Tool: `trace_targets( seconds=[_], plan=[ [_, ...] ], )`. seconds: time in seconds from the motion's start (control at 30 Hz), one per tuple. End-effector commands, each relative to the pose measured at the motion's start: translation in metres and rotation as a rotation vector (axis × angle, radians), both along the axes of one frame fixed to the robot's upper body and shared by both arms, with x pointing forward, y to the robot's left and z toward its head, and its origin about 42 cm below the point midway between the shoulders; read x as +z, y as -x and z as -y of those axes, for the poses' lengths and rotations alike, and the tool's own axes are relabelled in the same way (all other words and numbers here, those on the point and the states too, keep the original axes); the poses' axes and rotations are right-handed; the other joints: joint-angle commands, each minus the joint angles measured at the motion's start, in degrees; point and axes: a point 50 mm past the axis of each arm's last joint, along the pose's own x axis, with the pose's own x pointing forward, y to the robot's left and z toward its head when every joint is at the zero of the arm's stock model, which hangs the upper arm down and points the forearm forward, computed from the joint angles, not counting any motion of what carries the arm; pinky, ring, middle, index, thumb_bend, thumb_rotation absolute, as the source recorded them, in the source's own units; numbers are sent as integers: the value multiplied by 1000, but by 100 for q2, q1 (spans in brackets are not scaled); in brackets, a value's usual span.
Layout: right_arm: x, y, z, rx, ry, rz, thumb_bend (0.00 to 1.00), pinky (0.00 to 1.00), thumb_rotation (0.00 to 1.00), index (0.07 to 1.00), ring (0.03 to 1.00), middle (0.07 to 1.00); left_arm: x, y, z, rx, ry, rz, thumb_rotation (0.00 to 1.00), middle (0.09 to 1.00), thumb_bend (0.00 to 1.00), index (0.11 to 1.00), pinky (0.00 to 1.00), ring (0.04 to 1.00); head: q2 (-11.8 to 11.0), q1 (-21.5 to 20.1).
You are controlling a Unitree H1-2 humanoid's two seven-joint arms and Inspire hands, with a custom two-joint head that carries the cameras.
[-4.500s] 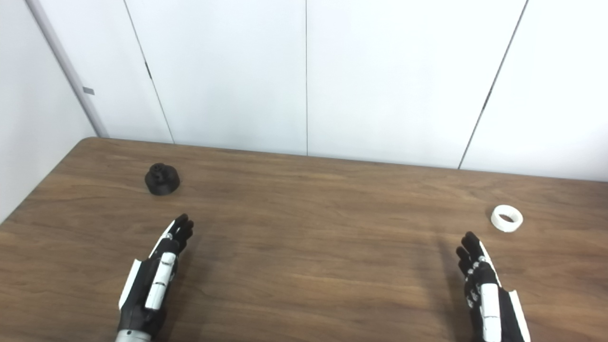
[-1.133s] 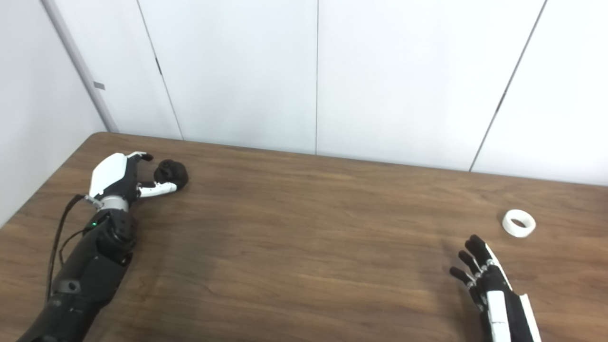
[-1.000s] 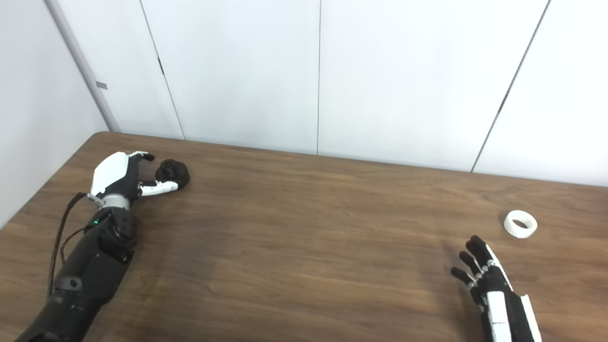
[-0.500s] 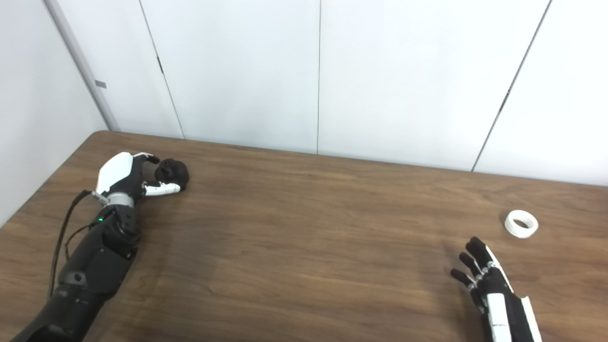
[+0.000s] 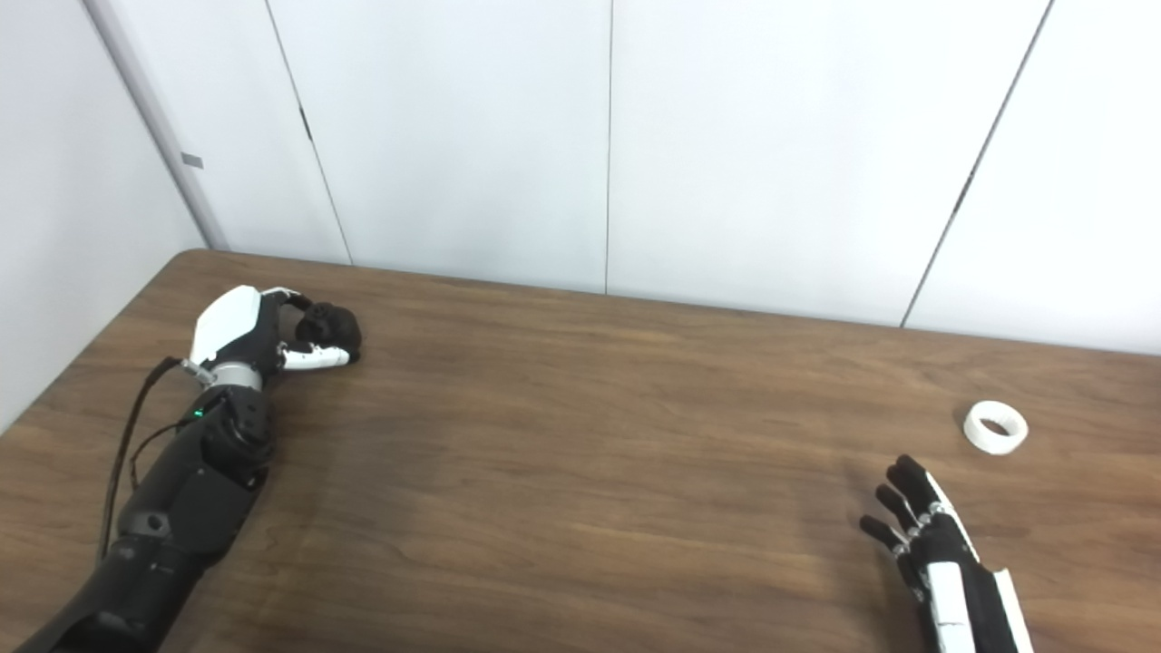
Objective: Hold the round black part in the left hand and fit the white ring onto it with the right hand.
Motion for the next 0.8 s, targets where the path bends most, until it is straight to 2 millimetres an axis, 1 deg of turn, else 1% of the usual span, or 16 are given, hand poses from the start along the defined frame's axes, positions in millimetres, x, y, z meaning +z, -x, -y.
trace_targets(
  seconds=[0.0, 0.23, 0.4, 0.53, 0.77],
  plan=[
    [-23, 18, -3, -26, -27, -86, 604, 798, 924, 901, 905, 924, 34, -14, -4, -3, -43, 91, 307, 884, 853, 752, 1000, 938, 8, 2],
    [-22, 18, -3, -26, -34, -90, 612, 803, 913, 901, 908, 925, 34, -14, -5, -5, -52, 78, 320, 878, 844, 729, 1000, 941, 17, -1],
    [-22, 18, -3, -26, -24, -89, 620, 805, 931, 907, 908, 927, 34, -15, -6, 3, -56, 80, 300, 874, 840, 713, 1000, 938, 17, -1],
    [-22, 18, -3, -25, -28, -86, 631, 805, 920, 903, 907, 926, 33, -15, -7, 7, -54, 81, 286, 874, 843, 702, 1000, 938, 45, 15],
    [-20, 17, -3, -28, -30, -88, 618, 806, 927, 904, 909, 926, 31, -14, -9, 15, -69, 72, 279, 859, 846, 697, 1000, 934, 64, 22]
  ],
)
